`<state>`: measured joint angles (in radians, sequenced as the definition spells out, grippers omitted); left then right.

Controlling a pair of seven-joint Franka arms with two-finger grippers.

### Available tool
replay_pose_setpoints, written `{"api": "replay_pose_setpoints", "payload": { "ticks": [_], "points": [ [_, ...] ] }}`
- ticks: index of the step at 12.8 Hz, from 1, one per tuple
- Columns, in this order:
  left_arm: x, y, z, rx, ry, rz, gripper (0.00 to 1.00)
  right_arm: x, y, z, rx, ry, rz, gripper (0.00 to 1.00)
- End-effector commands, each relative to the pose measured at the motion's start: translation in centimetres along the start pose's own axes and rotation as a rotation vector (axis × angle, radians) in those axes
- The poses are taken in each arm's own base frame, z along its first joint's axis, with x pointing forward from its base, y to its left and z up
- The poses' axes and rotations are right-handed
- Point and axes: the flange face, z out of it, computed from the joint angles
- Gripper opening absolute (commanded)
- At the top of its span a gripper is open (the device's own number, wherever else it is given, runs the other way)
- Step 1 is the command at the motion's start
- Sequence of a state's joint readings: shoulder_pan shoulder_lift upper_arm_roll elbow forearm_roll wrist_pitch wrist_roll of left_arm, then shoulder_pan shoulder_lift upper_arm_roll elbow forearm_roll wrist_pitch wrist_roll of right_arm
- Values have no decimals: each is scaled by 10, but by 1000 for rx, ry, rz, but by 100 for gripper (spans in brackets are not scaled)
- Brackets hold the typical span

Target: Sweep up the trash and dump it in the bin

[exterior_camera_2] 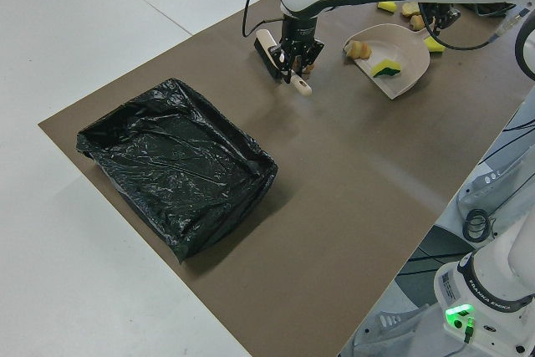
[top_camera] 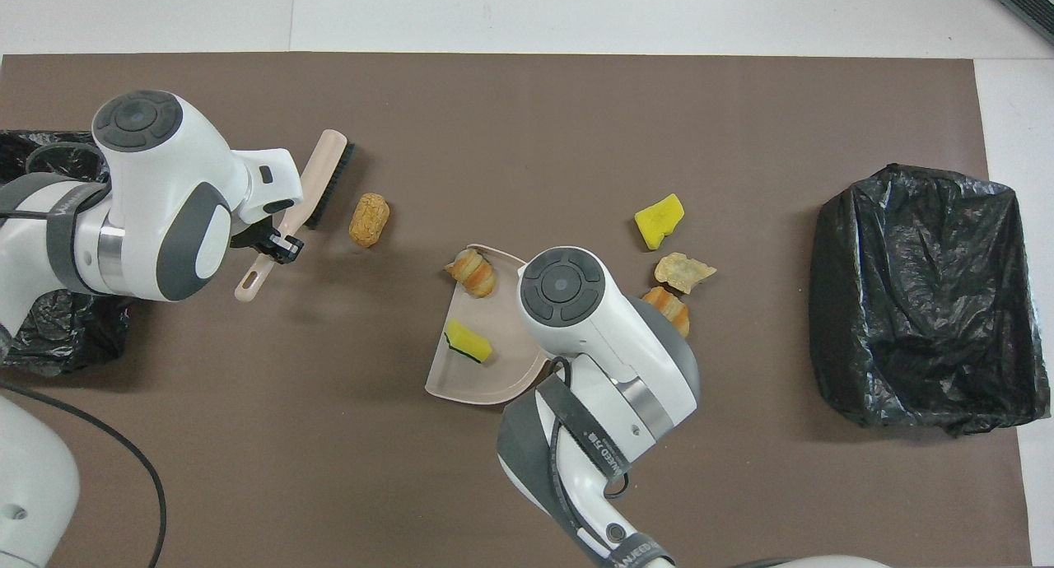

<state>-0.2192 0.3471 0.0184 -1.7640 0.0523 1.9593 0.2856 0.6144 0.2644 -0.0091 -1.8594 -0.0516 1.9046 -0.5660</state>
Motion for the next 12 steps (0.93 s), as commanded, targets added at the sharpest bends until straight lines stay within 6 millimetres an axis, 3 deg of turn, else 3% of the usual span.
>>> {"api": "replay_pose_setpoints", "payload": {
  "ticks": [1, 3, 7, 10, 12],
  "points": [
    [-7, 30, -3, 0, -63, 48, 0, -4, -3, 1, -7, 8, 46, 0],
    [-15, 65, 2, -6, -103, 99, 0, -4, -4, 0, -8, 10, 44, 0],
    [-42, 160, 5, -5, -156, 90, 0, -4, -3, 1, -8, 10, 46, 0],
    [-56, 197, -1, -76, -176, 24, 0, -4, -3, 1, -9, 9, 45, 0],
    [-57, 209, -3, -191, -187, -43, 0, -4, -3, 1, -8, 10, 46, 0]
  ]
}}
